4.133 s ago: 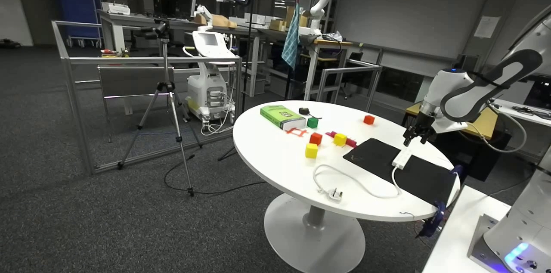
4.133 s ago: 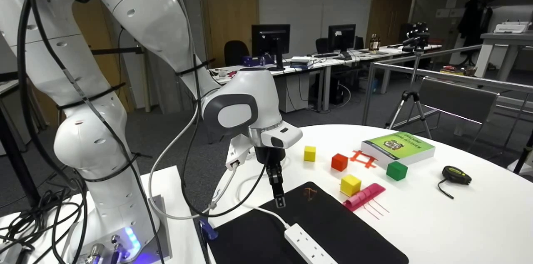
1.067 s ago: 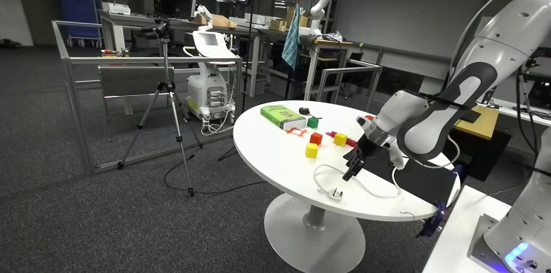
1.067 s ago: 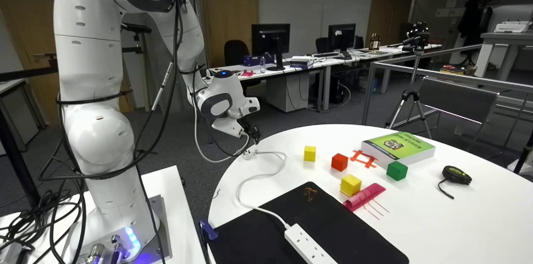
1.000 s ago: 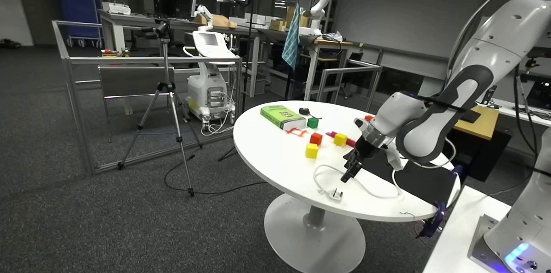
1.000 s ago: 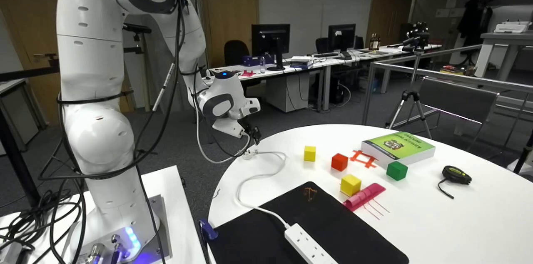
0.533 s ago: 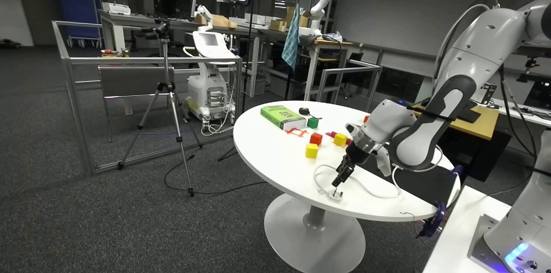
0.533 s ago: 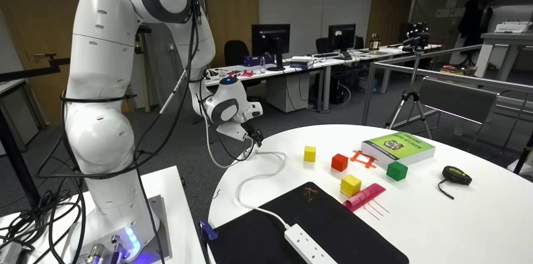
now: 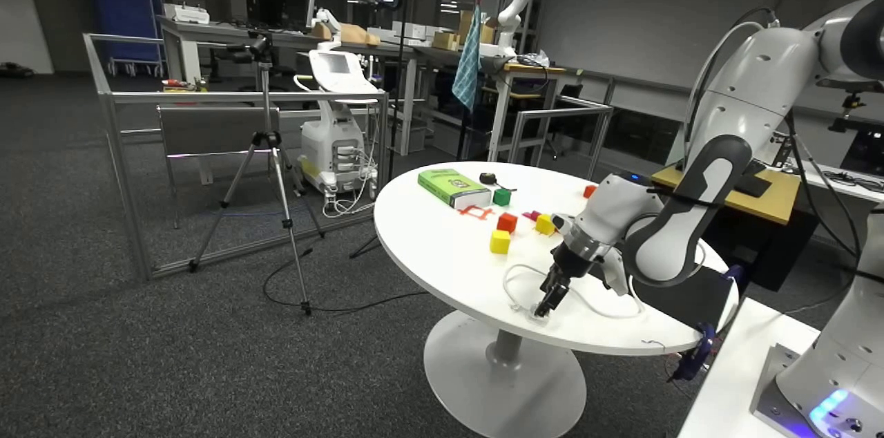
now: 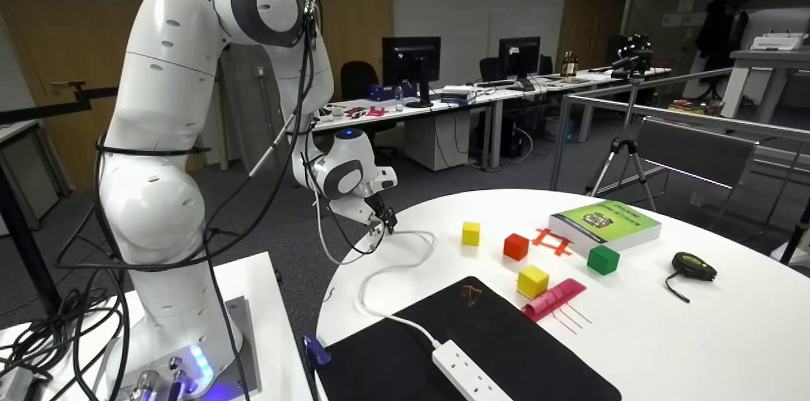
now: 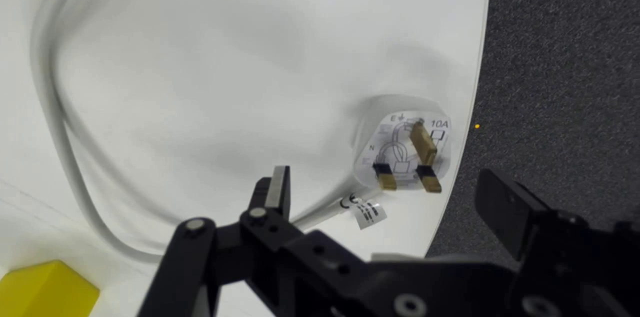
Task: Put the extension cable and cord on the black placemat.
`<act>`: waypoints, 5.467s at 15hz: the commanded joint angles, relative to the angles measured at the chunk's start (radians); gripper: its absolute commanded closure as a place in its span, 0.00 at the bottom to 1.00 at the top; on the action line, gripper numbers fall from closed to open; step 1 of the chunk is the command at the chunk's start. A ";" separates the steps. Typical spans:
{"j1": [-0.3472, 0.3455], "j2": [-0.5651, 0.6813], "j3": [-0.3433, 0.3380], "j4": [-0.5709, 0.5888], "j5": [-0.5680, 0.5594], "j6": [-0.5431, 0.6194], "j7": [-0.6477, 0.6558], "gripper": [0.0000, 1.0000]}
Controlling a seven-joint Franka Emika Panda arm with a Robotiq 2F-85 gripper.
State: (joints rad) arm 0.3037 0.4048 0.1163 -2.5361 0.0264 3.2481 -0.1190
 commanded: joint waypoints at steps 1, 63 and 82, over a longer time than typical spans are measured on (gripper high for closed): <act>0.014 0.015 -0.009 0.009 -0.035 0.000 0.032 0.00; -0.656 -0.819 -0.356 -0.234 -0.217 -0.309 0.014 0.84; -0.608 -0.875 -0.380 -0.246 -0.244 -0.312 -0.061 0.84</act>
State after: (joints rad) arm -0.3957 -0.4270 -0.2160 -2.7710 -0.3092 2.9220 -0.1379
